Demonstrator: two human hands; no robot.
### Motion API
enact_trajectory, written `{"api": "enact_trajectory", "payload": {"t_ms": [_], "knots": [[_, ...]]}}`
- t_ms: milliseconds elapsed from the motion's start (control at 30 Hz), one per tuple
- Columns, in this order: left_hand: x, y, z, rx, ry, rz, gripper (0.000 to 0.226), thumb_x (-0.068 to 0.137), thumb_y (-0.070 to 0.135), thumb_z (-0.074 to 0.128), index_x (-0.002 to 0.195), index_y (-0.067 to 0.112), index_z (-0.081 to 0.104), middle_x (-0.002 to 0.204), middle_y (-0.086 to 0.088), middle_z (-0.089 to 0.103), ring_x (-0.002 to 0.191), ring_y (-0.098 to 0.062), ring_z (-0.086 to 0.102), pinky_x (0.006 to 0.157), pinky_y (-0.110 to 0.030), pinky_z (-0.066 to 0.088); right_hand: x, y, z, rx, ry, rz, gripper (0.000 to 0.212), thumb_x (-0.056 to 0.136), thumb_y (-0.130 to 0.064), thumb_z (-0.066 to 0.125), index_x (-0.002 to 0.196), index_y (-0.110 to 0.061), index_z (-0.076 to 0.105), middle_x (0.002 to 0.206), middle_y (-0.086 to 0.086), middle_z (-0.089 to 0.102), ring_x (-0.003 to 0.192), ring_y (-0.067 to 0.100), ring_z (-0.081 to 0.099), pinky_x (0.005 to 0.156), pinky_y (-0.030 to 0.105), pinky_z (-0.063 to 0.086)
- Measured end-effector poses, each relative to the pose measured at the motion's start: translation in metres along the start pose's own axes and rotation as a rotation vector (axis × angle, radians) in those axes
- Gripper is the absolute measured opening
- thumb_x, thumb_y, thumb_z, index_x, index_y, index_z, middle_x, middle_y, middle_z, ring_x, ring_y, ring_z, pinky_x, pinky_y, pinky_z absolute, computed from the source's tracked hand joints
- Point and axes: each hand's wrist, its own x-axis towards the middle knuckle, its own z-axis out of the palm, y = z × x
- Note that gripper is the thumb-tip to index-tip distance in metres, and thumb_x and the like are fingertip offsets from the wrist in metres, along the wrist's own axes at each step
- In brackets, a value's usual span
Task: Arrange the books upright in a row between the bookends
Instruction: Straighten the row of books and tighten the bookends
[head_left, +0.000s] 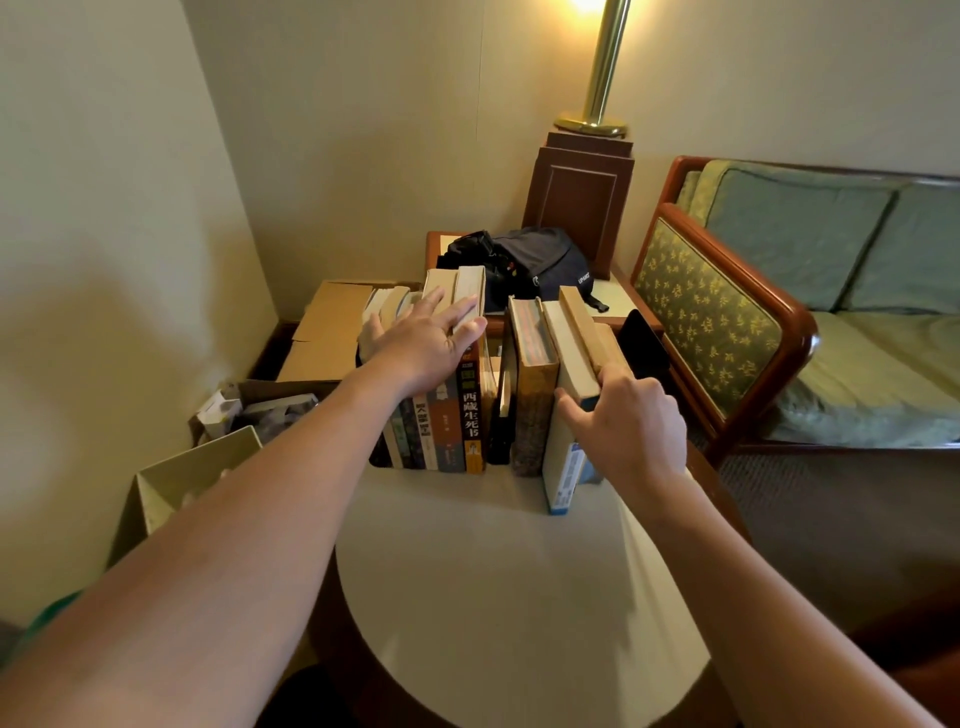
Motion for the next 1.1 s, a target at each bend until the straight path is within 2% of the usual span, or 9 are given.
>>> {"api": "enact_trajectory", "payload": {"t_ms": [200,267,333,400,500,667,867,967,1100], "knots": [[0.0,-0.001,0.001,-0.002,0.009,0.002,0.062,0.092,0.077,0.007,0.15,0.057,0.017,0.167,0.009,0.007,0.154,-0.025,0.011,0.117,-0.064,0.001,-0.004,-0.001,-0.006,-0.07,0.026,0.011,0.054,0.093,-0.058,0.058,0.108,-0.007,0.063,0.077,0.002,0.058,0.063,0.019,0.058,0.047,0.024,0.036],[-0.001,-0.001,0.002,-0.008,0.02,0.013,0.063,0.092,0.077,0.006,0.15,0.056,0.017,0.167,0.008,0.007,0.153,-0.026,0.012,0.116,-0.065,0.001,-0.004,-0.005,-0.008,-0.122,0.143,-0.059,0.051,0.091,-0.057,0.062,0.11,-0.01,0.063,0.095,0.007,0.059,0.084,0.024,0.059,0.062,0.031,0.046],[-0.001,-0.002,0.002,-0.018,0.023,0.025,0.065,0.091,0.078,0.005,0.151,0.056,0.017,0.168,0.007,0.007,0.153,-0.027,0.013,0.116,-0.065,0.001,-0.002,-0.013,-0.009,-0.239,0.189,-0.197,0.047,0.089,-0.052,0.065,0.117,-0.014,0.065,0.112,0.01,0.058,0.102,0.03,0.053,0.08,0.042,0.046],[-0.001,-0.001,0.002,-0.011,0.019,0.021,0.066,0.09,0.079,0.003,0.151,0.056,0.016,0.168,0.007,0.006,0.153,-0.027,0.013,0.116,-0.065,0.001,0.004,-0.024,-0.008,-0.383,0.055,-0.317,0.044,0.09,-0.047,0.062,0.124,-0.019,0.064,0.127,0.009,0.055,0.117,0.032,0.044,0.09,0.048,0.04],[-0.001,0.0,0.002,0.008,0.017,0.0,0.066,0.089,0.079,0.003,0.15,0.057,0.015,0.168,0.008,0.005,0.153,-0.027,0.012,0.117,-0.064,0.001,0.016,-0.035,-0.001,-0.489,-0.139,-0.357,0.048,0.09,-0.037,0.058,0.135,-0.022,0.055,0.144,0.006,0.042,0.131,0.034,0.027,0.099,0.053,0.029],[-0.001,0.001,0.002,0.008,0.018,0.002,0.063,0.091,0.077,0.004,0.15,0.057,0.016,0.167,0.008,0.006,0.153,-0.027,0.012,0.118,-0.063,0.001,0.024,-0.031,0.007,-0.433,-0.112,-0.384,0.043,0.09,-0.038,0.058,0.129,-0.021,0.053,0.135,0.005,0.053,0.127,0.033,0.034,0.095,0.053,0.03],[0.0,0.001,0.003,0.014,0.031,0.006,0.062,0.092,0.076,0.006,0.15,0.057,0.016,0.167,0.008,0.006,0.153,-0.026,0.014,0.117,-0.063,0.001,0.008,-0.023,0.014,-0.393,-0.064,-0.324,0.055,0.089,-0.07,0.046,0.113,-0.023,0.061,0.122,0.006,0.055,0.121,0.032,0.041,0.094,0.051,0.029],[0.0,0.001,0.004,0.006,0.029,0.005,0.06,0.094,0.075,0.008,0.15,0.056,0.017,0.168,0.008,0.006,0.153,-0.026,0.013,0.117,-0.063,0.001,-0.009,-0.024,0.016,-0.318,0.014,-0.314,0.05,0.094,-0.063,0.05,0.101,-0.017,0.07,0.115,0.008,0.06,0.114,0.032,0.047,0.089,0.047,0.037],[0.0,0.001,0.004,0.009,0.034,0.005,0.059,0.094,0.074,0.01,0.15,0.057,0.016,0.167,0.009,0.006,0.153,-0.025,0.013,0.117,-0.063,0.002,-0.033,-0.023,0.016,-0.319,0.078,-0.321,0.028,0.091,-0.042,0.067,0.089,-0.016,0.077,0.121,0.01,0.06,0.115,0.033,0.045,0.087,0.046,0.033]]}}
